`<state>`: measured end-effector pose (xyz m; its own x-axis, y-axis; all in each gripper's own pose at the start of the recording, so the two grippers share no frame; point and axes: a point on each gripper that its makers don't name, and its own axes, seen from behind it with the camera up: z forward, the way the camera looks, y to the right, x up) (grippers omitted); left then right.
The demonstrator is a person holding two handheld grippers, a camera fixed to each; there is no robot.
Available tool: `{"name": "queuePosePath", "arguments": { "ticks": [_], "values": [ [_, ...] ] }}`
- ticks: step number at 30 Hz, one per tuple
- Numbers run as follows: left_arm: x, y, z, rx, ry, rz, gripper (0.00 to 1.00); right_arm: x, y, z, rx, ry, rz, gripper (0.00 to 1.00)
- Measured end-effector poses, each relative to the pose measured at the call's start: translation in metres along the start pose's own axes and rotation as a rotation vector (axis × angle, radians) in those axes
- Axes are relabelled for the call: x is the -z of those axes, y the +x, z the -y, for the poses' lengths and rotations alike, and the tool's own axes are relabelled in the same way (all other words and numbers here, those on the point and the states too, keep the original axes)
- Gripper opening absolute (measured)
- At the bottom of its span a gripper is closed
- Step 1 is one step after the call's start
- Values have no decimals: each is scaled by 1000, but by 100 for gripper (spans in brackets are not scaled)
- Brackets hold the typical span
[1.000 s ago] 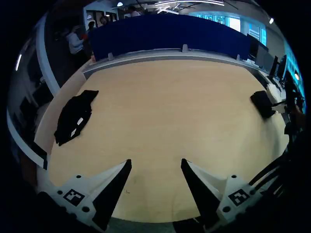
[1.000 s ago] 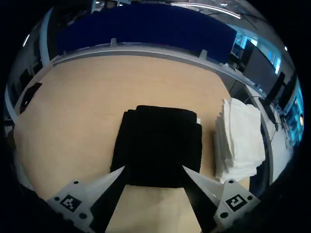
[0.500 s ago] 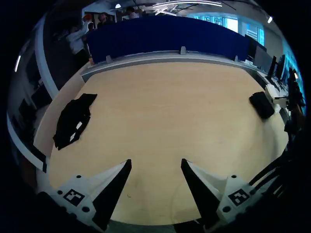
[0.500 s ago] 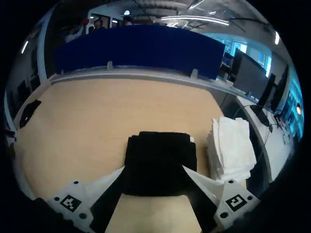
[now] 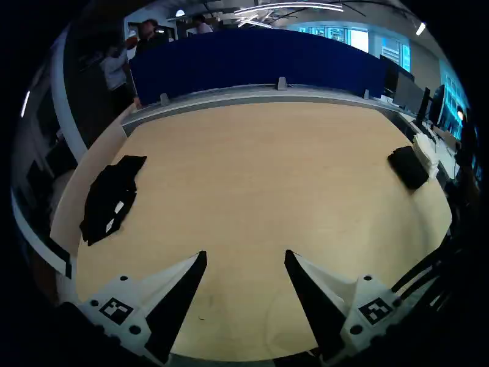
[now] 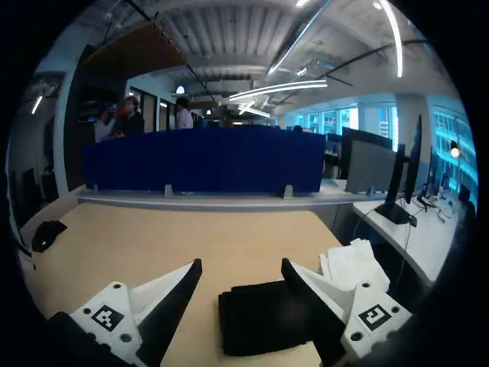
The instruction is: Fold towel
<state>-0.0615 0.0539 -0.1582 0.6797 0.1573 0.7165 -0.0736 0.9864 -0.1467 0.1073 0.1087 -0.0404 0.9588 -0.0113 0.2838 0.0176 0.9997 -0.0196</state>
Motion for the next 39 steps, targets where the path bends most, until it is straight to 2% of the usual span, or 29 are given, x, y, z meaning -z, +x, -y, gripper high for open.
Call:
{"name": "queuePosePath", "arguments": {
  "ticks": [6, 12, 20, 27, 35, 39],
  "values": [
    [-2, 1, 0, -4, -5, -4, 94, 4, 9, 6, 10, -2, -37, 100],
    [-2, 3, 2, 3, -1, -14, 94, 6, 22, 9, -8, -11, -67, 100],
    [0, 23, 9, 12, 19, -91, 94, 9, 29, 19, -10, 5, -78, 100],
    [6, 62, 15, 22, 31, -227, 94, 8, 25, 27, 10, 14, -67, 100],
    [29, 123, 27, 9, 68, -479, 94, 9, 24, 35, 8, 27, -61, 100],
    [35, 142, 29, -1, 73, -559, 94, 12, 26, 42, 2, 35, -65, 100]
  ]
}}
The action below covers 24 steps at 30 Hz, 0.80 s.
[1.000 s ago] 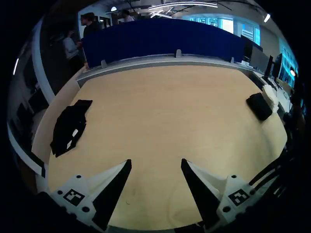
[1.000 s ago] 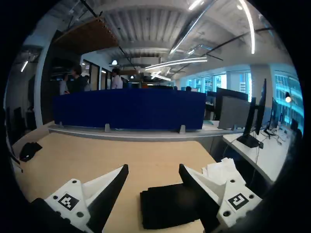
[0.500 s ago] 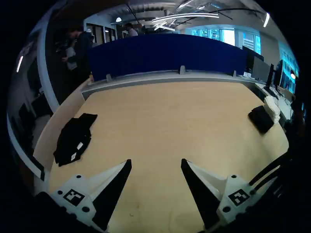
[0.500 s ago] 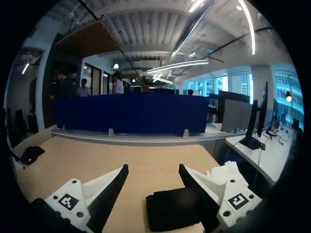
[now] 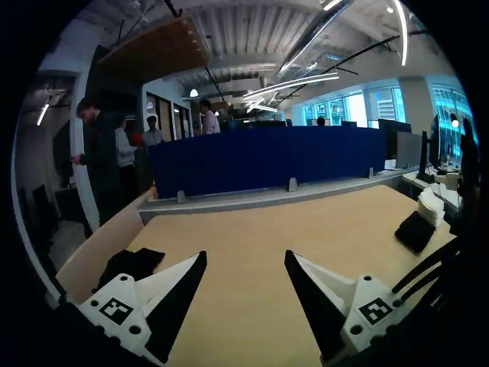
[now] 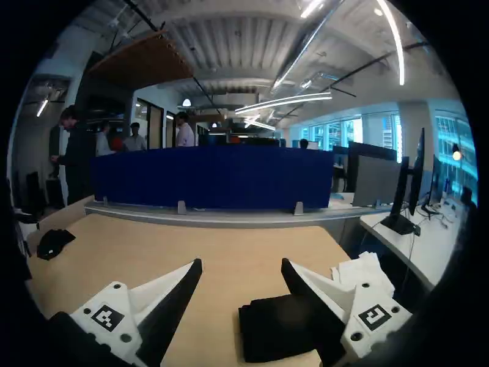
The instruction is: Fold towel
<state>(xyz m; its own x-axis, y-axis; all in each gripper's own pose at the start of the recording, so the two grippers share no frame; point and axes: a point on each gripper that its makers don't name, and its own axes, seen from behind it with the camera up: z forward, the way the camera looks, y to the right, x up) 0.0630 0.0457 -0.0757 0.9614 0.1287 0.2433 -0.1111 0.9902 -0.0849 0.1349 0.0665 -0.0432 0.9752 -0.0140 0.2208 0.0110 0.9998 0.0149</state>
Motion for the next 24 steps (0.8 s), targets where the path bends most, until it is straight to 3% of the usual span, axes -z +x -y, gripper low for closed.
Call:
{"name": "queuePosePath", "arguments": {
  "ticks": [10, 24],
  "values": [
    [-14, 26, 1, 32, -8, -90, 94, 2, 17, 27, 4, 16, -27, 100],
    [-36, 48, 5, 43, -18, -150, 94, -8, 39, 82, 39, -7, -84, 100]
  ]
}}
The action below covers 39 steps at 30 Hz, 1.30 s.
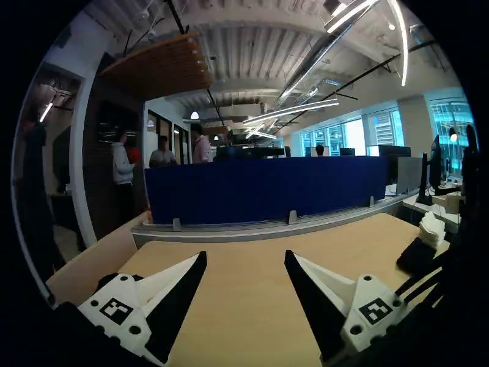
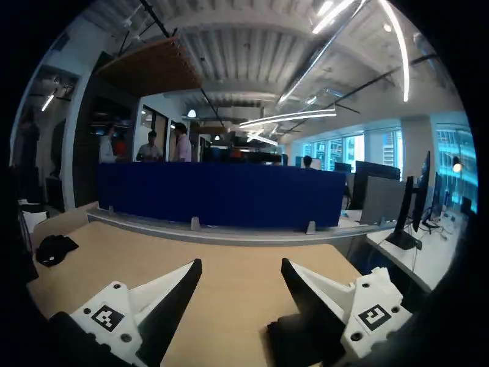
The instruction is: Fold towel
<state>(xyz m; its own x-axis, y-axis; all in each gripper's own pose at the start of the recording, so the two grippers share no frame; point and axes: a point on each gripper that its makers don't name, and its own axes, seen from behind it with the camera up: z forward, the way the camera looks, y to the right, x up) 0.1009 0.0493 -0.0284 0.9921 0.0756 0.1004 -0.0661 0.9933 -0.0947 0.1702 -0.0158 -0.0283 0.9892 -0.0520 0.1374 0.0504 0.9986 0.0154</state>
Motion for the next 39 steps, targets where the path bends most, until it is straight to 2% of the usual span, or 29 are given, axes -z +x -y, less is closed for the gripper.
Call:
{"name": "queuePosePath", "arguments": {
  "ticks": [5, 8, 17, 24, 32, 39],
  "values": [
    [-8, 2, 5, 13, 7, -8, 94, -2, 5, 17, -5, 11, -15, 100],
    [-10, 3, 5, 19, 4, -14, 94, -3, 6, 20, -5, 10, -13, 100],
    [-18, 0, 0, -15, 0, -30, 94, -2, 14, 22, -51, 3, -12, 100],
    [-22, -3, 5, 2, 31, -60, 94, 1, 26, 18, -67, -10, -10, 100],
    [-16, -11, 16, -32, 71, -89, 94, 2, 36, 7, -93, -38, -13, 100],
    [-15, -31, 17, -56, 80, -103, 94, 1, 44, 8, -106, -49, -31, 100]
  ]
}}
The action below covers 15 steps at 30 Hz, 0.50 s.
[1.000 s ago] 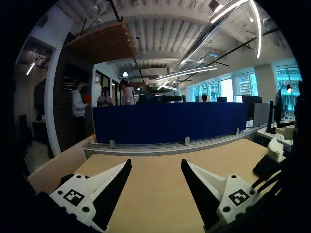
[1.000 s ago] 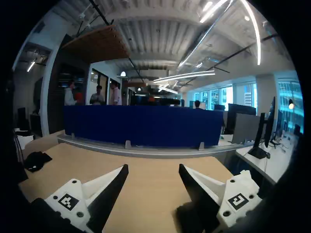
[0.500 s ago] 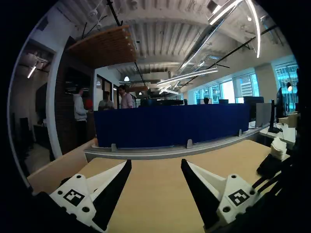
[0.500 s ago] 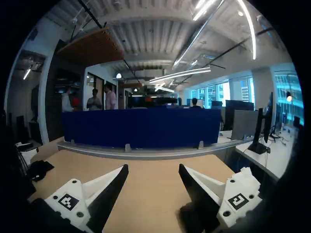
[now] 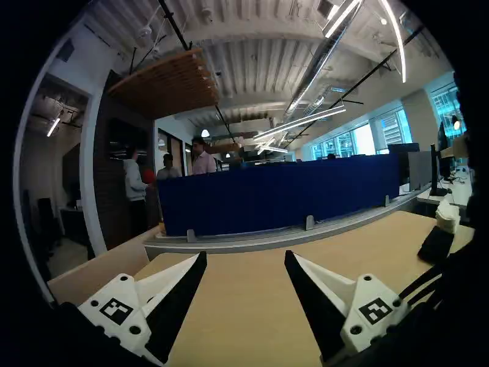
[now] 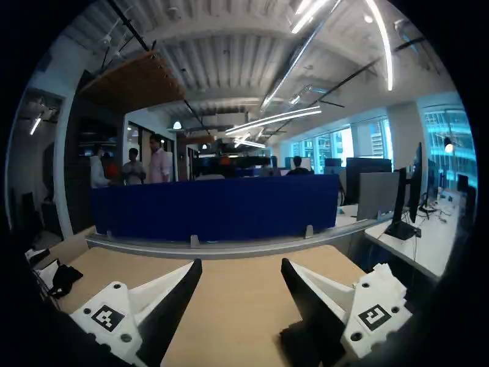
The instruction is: Fold towel
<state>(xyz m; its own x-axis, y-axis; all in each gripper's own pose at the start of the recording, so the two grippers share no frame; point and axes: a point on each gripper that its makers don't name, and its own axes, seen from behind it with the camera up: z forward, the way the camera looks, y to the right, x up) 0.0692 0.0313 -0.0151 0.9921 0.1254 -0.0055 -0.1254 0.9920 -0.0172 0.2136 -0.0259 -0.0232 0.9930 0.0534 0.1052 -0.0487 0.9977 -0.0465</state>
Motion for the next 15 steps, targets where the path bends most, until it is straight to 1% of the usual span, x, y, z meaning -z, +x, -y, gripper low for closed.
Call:
{"name": "queuePosePath", "arguments": {
  "ticks": [6, 11, 15],
  "values": [
    [-1, -24, 2, -8, 4, -14, 94, -3, -3, 11, 13, 11, -12, 100],
    [-2, -48, 4, 15, 7, -14, 94, -8, -13, 19, 20, 14, -17, 100],
    [-4, -66, 3, 36, 5, -17, 94, -11, -19, 25, 22, 18, -21, 100]
  ]
}}
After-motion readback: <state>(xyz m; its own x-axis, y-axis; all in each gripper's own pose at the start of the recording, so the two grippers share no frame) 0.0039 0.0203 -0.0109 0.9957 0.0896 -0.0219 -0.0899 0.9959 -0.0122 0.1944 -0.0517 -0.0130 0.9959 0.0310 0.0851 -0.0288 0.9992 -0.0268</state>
